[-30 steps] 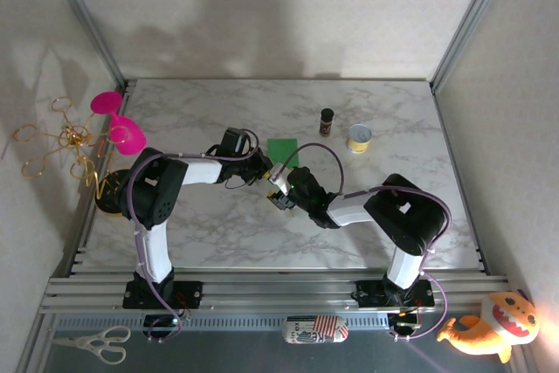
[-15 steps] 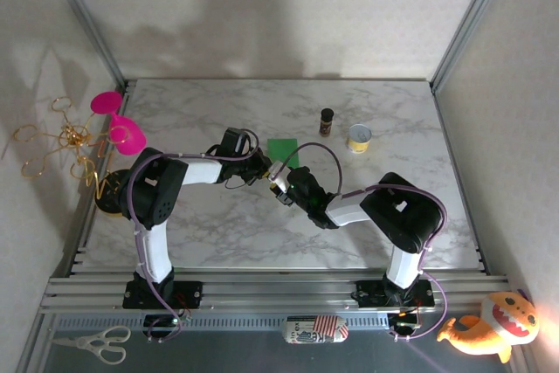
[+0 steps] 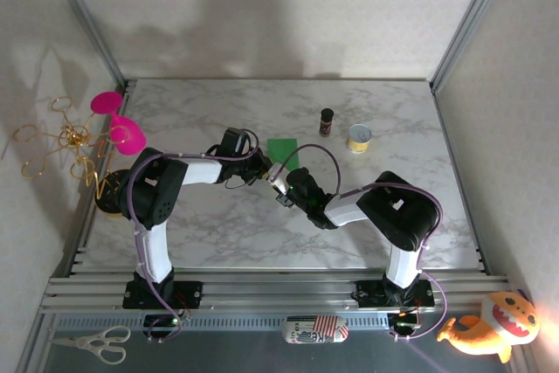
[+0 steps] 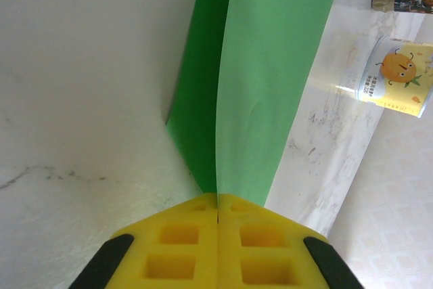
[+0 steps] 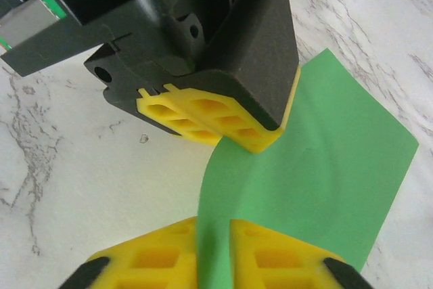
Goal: Fold a paper plane with a square sheet of paper (pick it up from the middle)
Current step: Third fold the triangle at the center of the table.
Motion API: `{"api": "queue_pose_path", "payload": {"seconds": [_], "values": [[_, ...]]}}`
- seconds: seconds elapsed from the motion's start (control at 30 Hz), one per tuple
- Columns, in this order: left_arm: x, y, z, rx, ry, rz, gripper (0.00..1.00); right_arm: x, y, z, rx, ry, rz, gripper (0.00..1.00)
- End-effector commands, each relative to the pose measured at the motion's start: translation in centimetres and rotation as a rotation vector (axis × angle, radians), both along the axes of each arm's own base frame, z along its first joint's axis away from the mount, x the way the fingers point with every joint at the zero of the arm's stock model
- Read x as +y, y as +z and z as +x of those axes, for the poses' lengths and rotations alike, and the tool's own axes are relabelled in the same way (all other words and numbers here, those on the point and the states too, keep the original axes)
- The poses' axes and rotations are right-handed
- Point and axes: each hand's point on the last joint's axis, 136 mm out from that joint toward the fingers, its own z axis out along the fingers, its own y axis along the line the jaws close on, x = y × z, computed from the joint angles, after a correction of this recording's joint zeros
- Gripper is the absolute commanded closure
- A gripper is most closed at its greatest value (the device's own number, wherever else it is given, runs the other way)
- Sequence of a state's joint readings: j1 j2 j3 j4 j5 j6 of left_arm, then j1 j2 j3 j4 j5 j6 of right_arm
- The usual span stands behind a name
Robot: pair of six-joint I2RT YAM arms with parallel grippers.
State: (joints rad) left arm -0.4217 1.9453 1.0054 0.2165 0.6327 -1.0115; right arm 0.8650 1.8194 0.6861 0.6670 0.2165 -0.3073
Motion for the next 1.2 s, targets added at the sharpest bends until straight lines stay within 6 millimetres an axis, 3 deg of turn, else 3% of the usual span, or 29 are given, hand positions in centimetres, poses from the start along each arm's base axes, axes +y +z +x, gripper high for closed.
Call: {"api": "queue_pose_path", "payload": {"seconds": [0.0, 0.23, 0.33, 0.43, 0.6, 0.9, 1.17], "values": [[0.8, 1.3, 0.1, -0.016, 0.027, 0.002, 0.89, 0.7, 0.8, 0.0, -0.023, 0.014, 0.016, 0.86], [6.0, 3.1, 1.6, -0.091, 0.134, 0.118, 0.70, 1.2, 0.3, -2.5, 0.103, 0.113, 0.023, 0.95], [5.8, 4.3, 2.0, -0.131, 0.117, 0.111, 0.68, 1.7, 0.3, -3.7, 0.189, 0.152, 0.053, 0.96], [4.3, 4.4, 1.9, -0.143, 0.063, 0.094, 0.68, 2.0, 0.4, -4.5, 0.275, 0.168, 0.099, 0.97], [2.0, 2.6, 1.9, -0.118, -0.009, 0.135, 0.74, 2.4, 0.6, -5.4, 0.376, 0.185, 0.173, 0.97], [2.3, -1.4, 1.7, -0.052, -0.047, 0.271, 0.85, 2.5, 0.8, -5.5, 0.443, 0.168, 0.231, 0.98], [2.7, -4.0, 0.8, -0.004, -0.094, 0.351, 0.94, 1.5, 1.1, -3.3, 0.479, 0.009, 0.273, 0.98]]}}
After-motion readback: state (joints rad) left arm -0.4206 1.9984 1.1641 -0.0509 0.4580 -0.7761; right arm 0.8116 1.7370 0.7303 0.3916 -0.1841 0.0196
